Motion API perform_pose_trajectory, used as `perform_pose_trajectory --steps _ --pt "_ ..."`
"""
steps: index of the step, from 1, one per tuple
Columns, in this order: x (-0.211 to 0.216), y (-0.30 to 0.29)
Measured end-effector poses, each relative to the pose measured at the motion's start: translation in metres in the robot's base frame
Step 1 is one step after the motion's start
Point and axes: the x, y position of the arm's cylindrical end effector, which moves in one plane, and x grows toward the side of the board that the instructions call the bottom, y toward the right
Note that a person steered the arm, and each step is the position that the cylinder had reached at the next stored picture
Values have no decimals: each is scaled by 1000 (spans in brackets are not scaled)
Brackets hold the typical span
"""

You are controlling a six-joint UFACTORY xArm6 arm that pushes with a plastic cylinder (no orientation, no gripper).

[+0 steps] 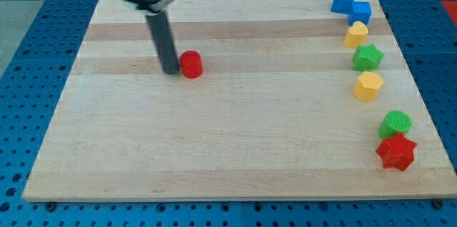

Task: Slide the red circle between yellow hexagon and green circle

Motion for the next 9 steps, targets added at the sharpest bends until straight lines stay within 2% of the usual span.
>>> perform_pose_trajectory --steps 1,3,4,7,9 --pt "-2 1" --pt "8 153" --pt "-25 157" --pt "74 299" --pt "122 276"
